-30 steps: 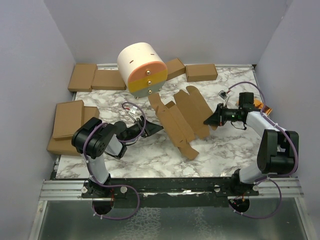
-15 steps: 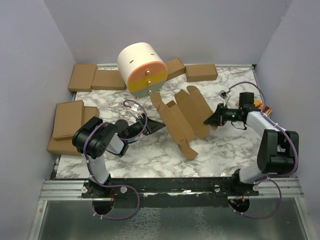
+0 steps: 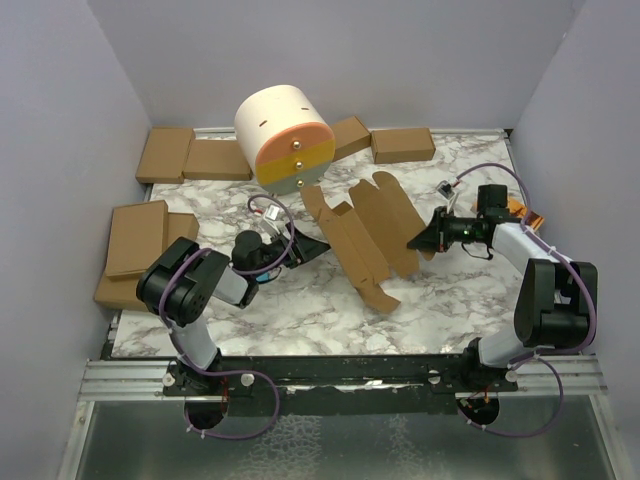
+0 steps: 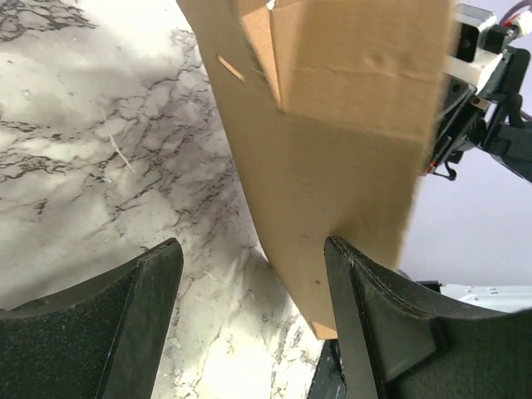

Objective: Fold the paper box

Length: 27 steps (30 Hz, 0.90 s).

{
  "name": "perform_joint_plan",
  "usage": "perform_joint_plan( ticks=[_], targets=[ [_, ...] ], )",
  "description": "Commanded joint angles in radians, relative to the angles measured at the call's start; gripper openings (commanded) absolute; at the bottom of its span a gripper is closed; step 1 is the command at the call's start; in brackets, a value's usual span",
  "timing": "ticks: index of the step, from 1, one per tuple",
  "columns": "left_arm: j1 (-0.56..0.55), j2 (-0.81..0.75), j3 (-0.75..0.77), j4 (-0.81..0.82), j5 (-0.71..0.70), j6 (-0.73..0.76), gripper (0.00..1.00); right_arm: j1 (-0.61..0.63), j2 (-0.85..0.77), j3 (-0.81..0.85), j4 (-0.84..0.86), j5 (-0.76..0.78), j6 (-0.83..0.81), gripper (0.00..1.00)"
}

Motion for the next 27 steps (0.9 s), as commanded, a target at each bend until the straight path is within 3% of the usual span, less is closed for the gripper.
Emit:
perform_joint_plan(
  ticks=[1,13,19,27],
  targets=[
    [-0.007,-0.034,0.028,-0.081,-0.050,0.044,0.72,0.015,0.003,0.002,0.005,-0.037,-0.020,0.01],
    [-0.014,-0.048,0.019,-0.081,-0.053,0.045,0.72,0.034,-0.005,0.012,0.013,-0.003,-0.007,0.01],
    [0.005,-0.127,-0.035,-0.094,-0.034,0.058,0.72,0.011,-0.025,0.020,0.017,0.013,0.008,0.01],
    [0.018,-0.158,-0.079,-0.133,-0.012,0.083,0.72,-0.017,-0.089,0.048,0.012,-0.040,-0.009,0.01]
  ],
)
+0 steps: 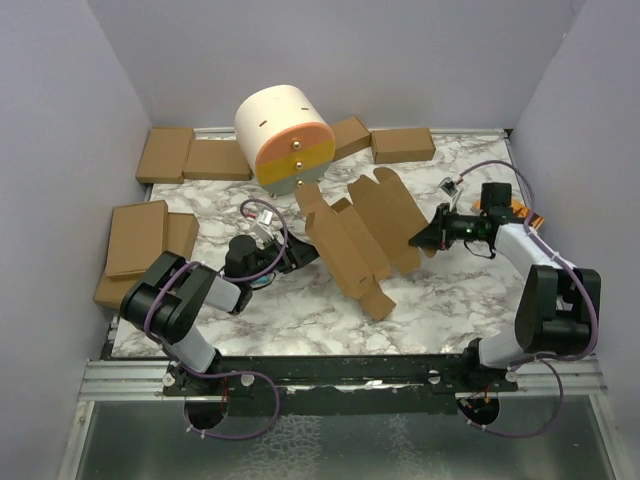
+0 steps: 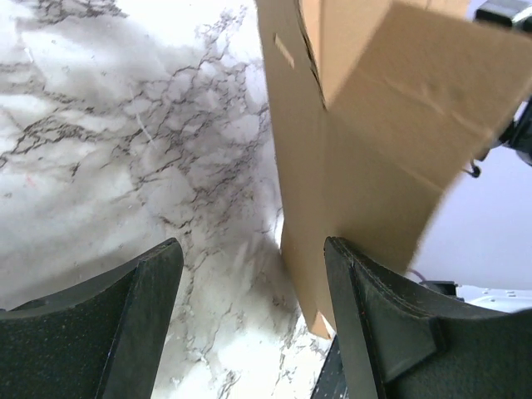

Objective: Fold the paper box

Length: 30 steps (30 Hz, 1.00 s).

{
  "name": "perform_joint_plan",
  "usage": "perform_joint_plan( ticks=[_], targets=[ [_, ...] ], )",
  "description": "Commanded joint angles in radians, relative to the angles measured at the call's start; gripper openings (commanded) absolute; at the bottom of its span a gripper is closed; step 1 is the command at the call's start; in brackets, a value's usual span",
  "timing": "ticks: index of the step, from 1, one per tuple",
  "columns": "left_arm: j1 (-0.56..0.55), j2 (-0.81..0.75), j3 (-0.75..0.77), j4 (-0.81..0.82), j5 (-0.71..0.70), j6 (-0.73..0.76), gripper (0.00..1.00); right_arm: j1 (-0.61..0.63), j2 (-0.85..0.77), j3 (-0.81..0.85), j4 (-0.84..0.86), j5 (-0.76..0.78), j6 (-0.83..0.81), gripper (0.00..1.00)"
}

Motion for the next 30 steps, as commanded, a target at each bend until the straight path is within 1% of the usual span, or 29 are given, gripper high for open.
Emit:
perform_joint_plan(
  ticks=[1,5,8,13,16,19,24,27,30],
  targets=[
    [0.009,-0.025,-0.019,-0.034,0.020,0.037,0.71,-0.013,-0.079,0.051,0.013,-0.046,-0.014,0.01],
    [0.019,-0.047,-0.012,-0.109,0.006,0.068,0.70,-0.013,-0.138,0.072,0.036,-0.053,-0.014,0.01],
    [0.022,-0.068,-0.014,-0.113,-0.001,0.077,0.69,-0.013,-0.151,0.083,0.032,-0.050,-0.032,0.01],
    [0.025,-0.086,-0.016,-0.104,-0.001,0.082,0.67,-0.013,-0.152,0.103,-0.023,0.013,-0.102,0.01],
    [0.030,-0.109,-0.024,-0.113,-0.007,0.096,0.66,-0.013,-0.173,0.110,-0.023,0.051,-0.122,0.01],
    [0.036,-0.144,-0.026,-0.151,-0.018,0.122,0.67,-0.013,-0.180,0.121,-0.028,0.051,-0.123,0.01],
    [0.044,-0.240,-0.048,-0.215,-0.055,0.190,0.70,-0.013,-0.193,0.150,-0.037,0.078,-0.118,0.01],
    [0.048,-0.291,-0.071,-0.178,-0.061,0.223,0.71,-0.013,-0.204,0.162,-0.047,0.023,-0.127,0.01],
    [0.048,-0.331,-0.114,-0.056,-0.067,0.260,0.74,-0.013,-0.210,0.189,-0.076,-0.049,-0.152,0.01]
  ],
)
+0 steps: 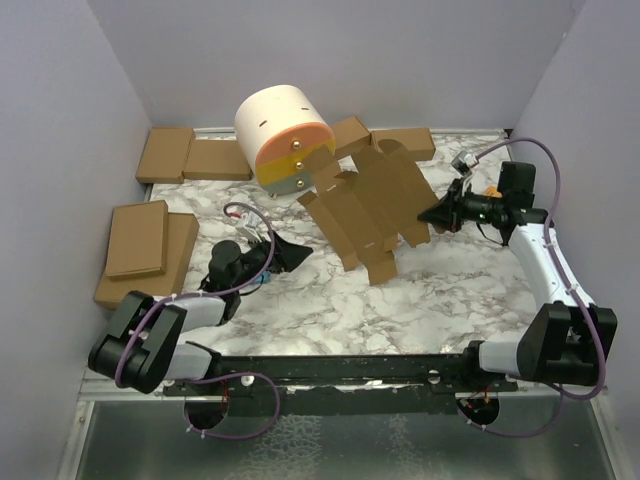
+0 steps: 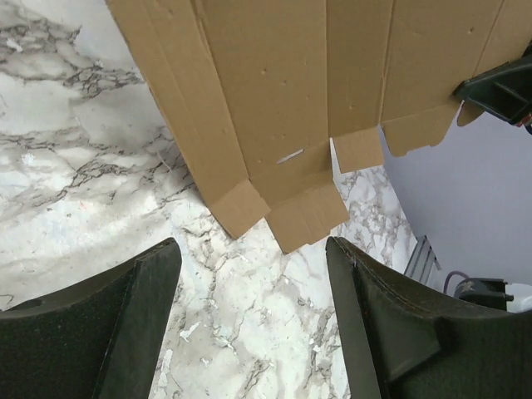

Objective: Fold the paper box

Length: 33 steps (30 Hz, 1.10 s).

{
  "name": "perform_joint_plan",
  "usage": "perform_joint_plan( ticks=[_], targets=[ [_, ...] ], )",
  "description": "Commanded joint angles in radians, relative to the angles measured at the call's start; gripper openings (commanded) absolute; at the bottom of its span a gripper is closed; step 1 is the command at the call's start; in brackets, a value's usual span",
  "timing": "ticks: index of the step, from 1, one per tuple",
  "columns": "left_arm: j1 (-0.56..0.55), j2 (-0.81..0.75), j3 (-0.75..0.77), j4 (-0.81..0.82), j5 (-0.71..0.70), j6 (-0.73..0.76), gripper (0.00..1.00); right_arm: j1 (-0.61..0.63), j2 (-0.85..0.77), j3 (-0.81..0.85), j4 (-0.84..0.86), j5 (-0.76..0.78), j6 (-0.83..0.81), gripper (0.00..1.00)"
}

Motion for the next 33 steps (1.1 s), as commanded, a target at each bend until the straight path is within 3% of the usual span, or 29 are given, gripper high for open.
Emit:
perform_joint_plan(
  ticks=[1,3,6,12,21,24,26,29,33],
  targets=[
    [0.004,-0.068,-0.069,0.177,-0.040,0.103,0.74,-0.004,-0.036,0.068,-0.044,-0.109,-0.054,0.01],
    [0.005,-0.099,-0.122,0.282,-0.075,0.148,0.76,-0.004,-0.045,0.091,-0.064,-0.144,-0.066,0.01],
    [0.007,-0.156,-0.178,0.342,-0.146,0.194,0.98,-0.004,-0.059,0.133,-0.120,-0.217,-0.119,0.01],
    [0.020,-0.243,-0.154,0.286,-0.215,0.284,0.99,-0.004,-0.075,0.208,-0.197,-0.313,-0.163,0.01],
    [0.055,-0.141,0.037,0.266,-0.017,0.323,0.93,-0.004,-0.071,0.306,-0.340,-0.384,-0.250,0.01],
    [0.066,-0.090,0.072,0.310,0.052,0.288,0.83,-0.004,-0.076,0.325,-0.356,-0.397,-0.258,0.01],
    [0.070,-0.055,0.092,0.344,0.096,0.253,0.71,-0.004,-0.077,0.333,-0.359,-0.398,-0.257,0.01],
    [0.073,-0.004,0.132,0.367,0.160,0.199,0.38,-0.004,-0.077,0.334,-0.358,-0.389,-0.257,0.01],
    [0.074,0.023,0.142,0.425,0.155,0.111,0.05,-0.003,-0.082,0.318,-0.356,-0.363,-0.280,0.01]
  ],
)
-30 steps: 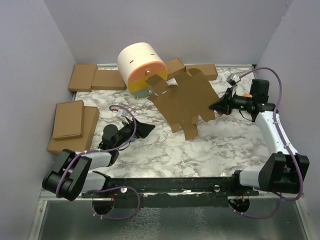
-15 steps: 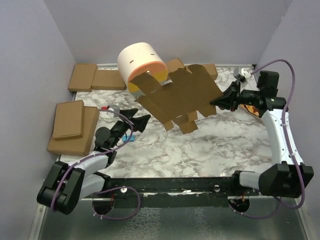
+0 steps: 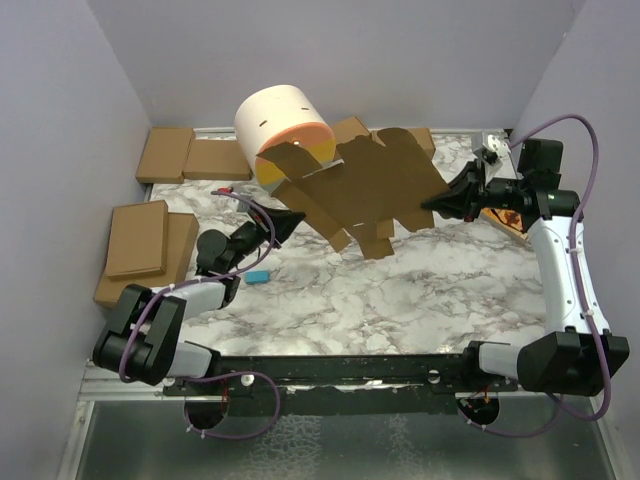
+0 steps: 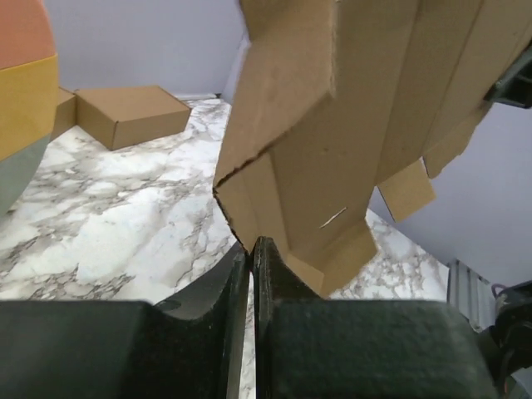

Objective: Fold the paper box

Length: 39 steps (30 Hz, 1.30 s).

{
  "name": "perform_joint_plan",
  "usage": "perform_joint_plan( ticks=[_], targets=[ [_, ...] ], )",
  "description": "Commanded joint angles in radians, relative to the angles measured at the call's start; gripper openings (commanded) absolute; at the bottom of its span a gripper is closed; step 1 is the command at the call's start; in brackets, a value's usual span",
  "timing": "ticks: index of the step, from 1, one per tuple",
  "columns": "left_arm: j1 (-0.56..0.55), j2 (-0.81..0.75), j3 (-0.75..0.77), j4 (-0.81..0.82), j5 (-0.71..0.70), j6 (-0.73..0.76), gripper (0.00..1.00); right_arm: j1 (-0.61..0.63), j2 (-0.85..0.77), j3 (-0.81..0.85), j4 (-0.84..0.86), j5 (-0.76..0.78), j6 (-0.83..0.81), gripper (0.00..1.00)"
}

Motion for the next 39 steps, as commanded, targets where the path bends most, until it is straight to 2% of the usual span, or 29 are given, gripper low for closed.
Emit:
perform_joint_plan(
  ticks=[1,7,11,14,18,21,26,29,35,37,39],
  targets=[
    [0.006,0.020,0.027,0.114,0.053,-0.116,0.00,-0.003,-0.027,0.000,-0.016,-0.014,-0.037,0.01],
    [-0.039,0.013,0.033,0.062,-0.068,-0.161,0.00,0.048,-0.004,-0.085,0.018,-0.066,0.025,0.01],
    [-0.090,0.024,0.043,-0.025,-0.124,-0.146,0.00,0.100,0.003,-0.166,0.137,-0.052,0.160,0.01],
    [-0.121,0.048,0.034,-0.030,-0.142,-0.147,0.00,0.141,0.028,-0.184,0.117,-0.044,0.163,0.01],
    [-0.154,0.073,0.001,0.018,-0.155,-0.165,0.00,0.175,0.057,-0.238,0.189,0.091,0.257,0.01],
    [-0.172,0.080,-0.015,0.020,-0.165,-0.173,0.00,0.175,0.069,-0.280,0.291,0.286,0.355,0.01],
    [-0.190,0.083,-0.033,-0.014,-0.204,-0.176,0.00,0.175,0.055,-0.293,0.332,0.473,0.360,0.01],
    [-0.194,0.096,-0.035,-0.035,-0.226,-0.188,0.00,0.175,0.036,-0.303,0.347,0.456,0.360,0.01],
    [-0.198,0.135,-0.031,-0.091,-0.284,-0.238,0.00,0.175,0.027,-0.310,0.323,0.133,0.316,0.01],
    [-0.200,0.140,-0.028,-0.118,-0.300,-0.254,0.00,0.174,0.018,-0.305,0.318,0.171,0.317,0.01],
    [-0.201,0.137,-0.032,-0.131,-0.316,-0.265,0.00,0.174,0.006,-0.305,0.337,0.339,0.349,0.01]
  ],
)
